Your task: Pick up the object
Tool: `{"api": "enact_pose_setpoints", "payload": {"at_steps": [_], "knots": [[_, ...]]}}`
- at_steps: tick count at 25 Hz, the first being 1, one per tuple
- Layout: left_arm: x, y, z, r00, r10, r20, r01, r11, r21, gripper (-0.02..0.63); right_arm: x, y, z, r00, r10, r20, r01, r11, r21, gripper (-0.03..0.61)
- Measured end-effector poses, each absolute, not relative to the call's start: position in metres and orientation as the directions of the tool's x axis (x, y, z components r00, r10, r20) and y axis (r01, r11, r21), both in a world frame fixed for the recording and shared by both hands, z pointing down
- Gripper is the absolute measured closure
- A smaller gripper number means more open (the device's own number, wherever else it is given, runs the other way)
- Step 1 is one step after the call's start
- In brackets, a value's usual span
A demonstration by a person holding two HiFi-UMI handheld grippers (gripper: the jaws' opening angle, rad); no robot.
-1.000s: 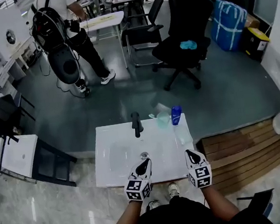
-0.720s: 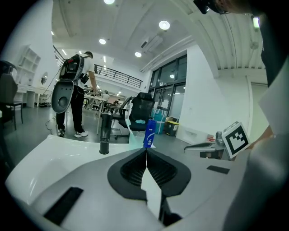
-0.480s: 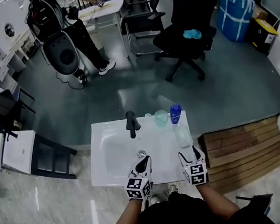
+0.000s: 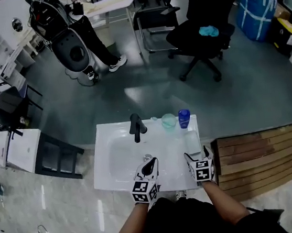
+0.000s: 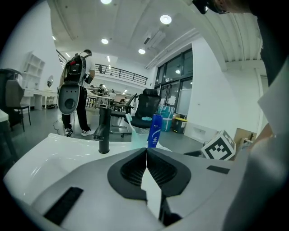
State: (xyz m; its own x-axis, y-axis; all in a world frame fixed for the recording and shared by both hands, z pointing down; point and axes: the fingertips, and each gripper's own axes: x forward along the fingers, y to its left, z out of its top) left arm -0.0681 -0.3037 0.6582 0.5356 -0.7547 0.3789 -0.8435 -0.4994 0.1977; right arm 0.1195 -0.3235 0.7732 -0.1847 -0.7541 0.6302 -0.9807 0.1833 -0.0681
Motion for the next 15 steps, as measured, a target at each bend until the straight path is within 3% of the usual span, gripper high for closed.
{"api": "enact_pose_setpoints", "payload": {"at_steps": [15], "knots": [[-0.067,-0.305,0.659,0.509,-0.755,0.415,-0.858,-0.486,0.167,0.592,0.111,-0.336,0.787,-0.223,-0.706,0.673,-0.970,0.230,-0.080,0.179]]}}
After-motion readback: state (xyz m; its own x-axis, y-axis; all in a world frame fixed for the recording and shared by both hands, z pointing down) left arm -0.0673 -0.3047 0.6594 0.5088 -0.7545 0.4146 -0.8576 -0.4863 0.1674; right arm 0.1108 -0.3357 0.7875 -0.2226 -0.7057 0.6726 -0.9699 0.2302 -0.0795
